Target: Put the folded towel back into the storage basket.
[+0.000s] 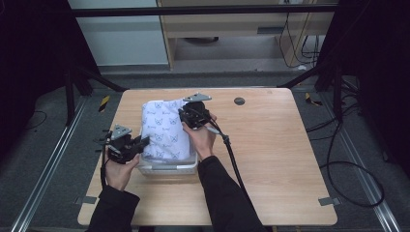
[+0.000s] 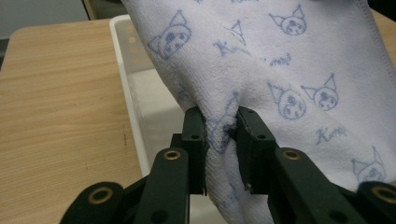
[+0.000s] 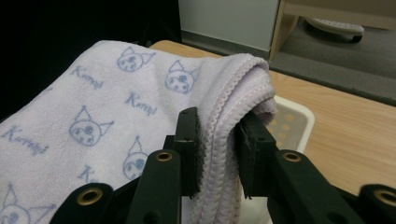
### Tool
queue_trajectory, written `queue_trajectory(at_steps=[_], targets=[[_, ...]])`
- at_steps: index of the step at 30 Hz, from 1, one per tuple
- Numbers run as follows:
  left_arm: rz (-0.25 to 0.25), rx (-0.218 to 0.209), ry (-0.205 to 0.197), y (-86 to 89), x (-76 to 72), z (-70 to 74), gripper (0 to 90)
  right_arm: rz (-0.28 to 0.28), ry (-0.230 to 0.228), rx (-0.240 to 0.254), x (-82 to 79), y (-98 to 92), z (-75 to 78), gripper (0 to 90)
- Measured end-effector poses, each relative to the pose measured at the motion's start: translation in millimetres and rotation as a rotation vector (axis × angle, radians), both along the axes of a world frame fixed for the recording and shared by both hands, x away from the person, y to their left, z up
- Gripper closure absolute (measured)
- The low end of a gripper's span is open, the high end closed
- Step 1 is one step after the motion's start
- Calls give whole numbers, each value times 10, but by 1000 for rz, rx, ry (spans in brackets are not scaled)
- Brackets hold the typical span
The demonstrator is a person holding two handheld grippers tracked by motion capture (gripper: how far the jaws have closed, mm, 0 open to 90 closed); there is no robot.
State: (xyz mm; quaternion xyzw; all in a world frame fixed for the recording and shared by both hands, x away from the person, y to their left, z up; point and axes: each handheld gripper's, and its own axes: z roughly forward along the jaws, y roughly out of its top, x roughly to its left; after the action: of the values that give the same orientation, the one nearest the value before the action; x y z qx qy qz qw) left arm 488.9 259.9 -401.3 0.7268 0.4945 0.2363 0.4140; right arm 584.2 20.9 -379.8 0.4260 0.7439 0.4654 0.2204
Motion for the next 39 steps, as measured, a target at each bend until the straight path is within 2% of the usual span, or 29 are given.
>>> queue_trajectory(at_steps=[12,16,20,24,25,27,28,29,36,39], targets=[[4,72,49,-82,97,-214,734,-10,45,-21,84,10,-244,712],[9,79,58,-87,114,-250,731,-13,59,-31,104,18,-323,708],[9,87,68,-90,137,-287,729,-15,60,-42,111,28,-360,699],[18,124,81,-107,163,-315,692,-23,59,-59,125,32,-384,674],[27,131,81,-109,167,-323,640,-15,75,-75,145,29,-406,616],[40,131,68,-103,164,-317,633,-4,86,-76,157,25,-415,585],[46,124,58,-97,157,-302,592,6,92,-96,166,11,-430,557],[49,122,50,-96,151,-292,592,6,92,-96,166,11,-430,557],[28,106,14,-132,84,-207,574,2,31,-89,92,-102,-341,474],[14,79,-6,-136,44,-153,559,2,7,-70,19,-202,-273,409]])
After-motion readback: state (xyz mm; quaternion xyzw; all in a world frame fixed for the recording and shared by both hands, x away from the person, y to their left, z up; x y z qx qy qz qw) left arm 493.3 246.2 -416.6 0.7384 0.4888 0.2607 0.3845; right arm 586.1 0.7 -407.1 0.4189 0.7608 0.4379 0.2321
